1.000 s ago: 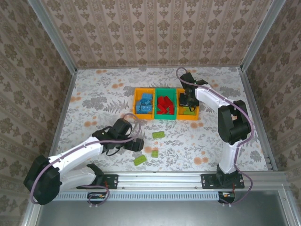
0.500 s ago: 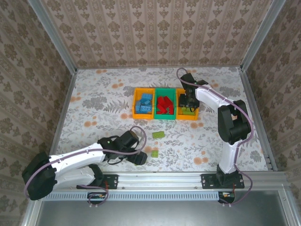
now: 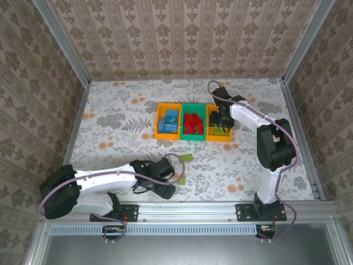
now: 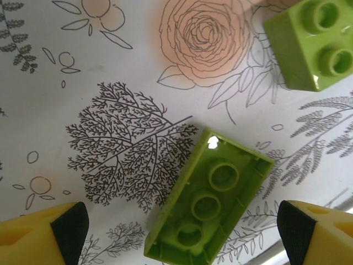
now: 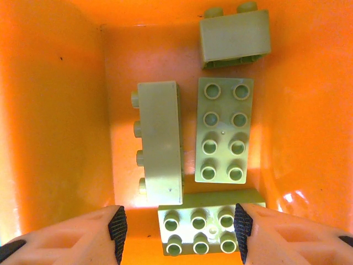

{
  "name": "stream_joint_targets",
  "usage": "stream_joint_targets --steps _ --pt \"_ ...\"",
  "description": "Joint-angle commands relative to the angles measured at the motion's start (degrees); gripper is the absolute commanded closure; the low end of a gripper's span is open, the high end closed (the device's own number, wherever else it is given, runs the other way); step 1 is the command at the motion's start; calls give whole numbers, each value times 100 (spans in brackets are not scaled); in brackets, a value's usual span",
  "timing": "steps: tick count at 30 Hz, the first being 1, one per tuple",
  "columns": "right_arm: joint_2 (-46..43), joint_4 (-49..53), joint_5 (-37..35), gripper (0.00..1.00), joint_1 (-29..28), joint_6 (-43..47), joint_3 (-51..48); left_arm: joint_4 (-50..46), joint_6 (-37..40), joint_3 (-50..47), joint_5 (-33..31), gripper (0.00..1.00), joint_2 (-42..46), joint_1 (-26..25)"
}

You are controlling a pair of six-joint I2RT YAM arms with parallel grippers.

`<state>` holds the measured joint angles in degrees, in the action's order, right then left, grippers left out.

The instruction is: Sort the legos into containers by color

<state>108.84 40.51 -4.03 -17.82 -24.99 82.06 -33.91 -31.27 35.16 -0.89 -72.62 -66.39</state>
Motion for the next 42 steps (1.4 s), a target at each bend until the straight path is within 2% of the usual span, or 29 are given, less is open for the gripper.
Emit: stream_joint_targets --steps 1,6,10,16,25,29,34,42 --pt "-227 74 78 41 12 52 -84 -281 106 254 -289 8 -203 -110" --pt "-264 54 77 41 23 48 -136 -99 234 238 -127 17 -424 -124" --pt "-304 47 70 41 30 45 -162 -72 304 255 -84 29 -544 -120" --pt "-380 2 127 41 27 4 -190 129 363 294 70 33 -780 -120" --pt "-484 24 97 41 35 2 -217 351 343 361 181 65 -957 -76" --pt "-609 13 129 41 37 -35 -274 478 249 342 243 73 -942 -2" --pt "-1016 -186 238 41 32 -113 -460 415 253 549 182 79 -782 198" --pt "-1928 -318 72 41 86 -240 -1087 411 1038 1832 404 76 -676 916"
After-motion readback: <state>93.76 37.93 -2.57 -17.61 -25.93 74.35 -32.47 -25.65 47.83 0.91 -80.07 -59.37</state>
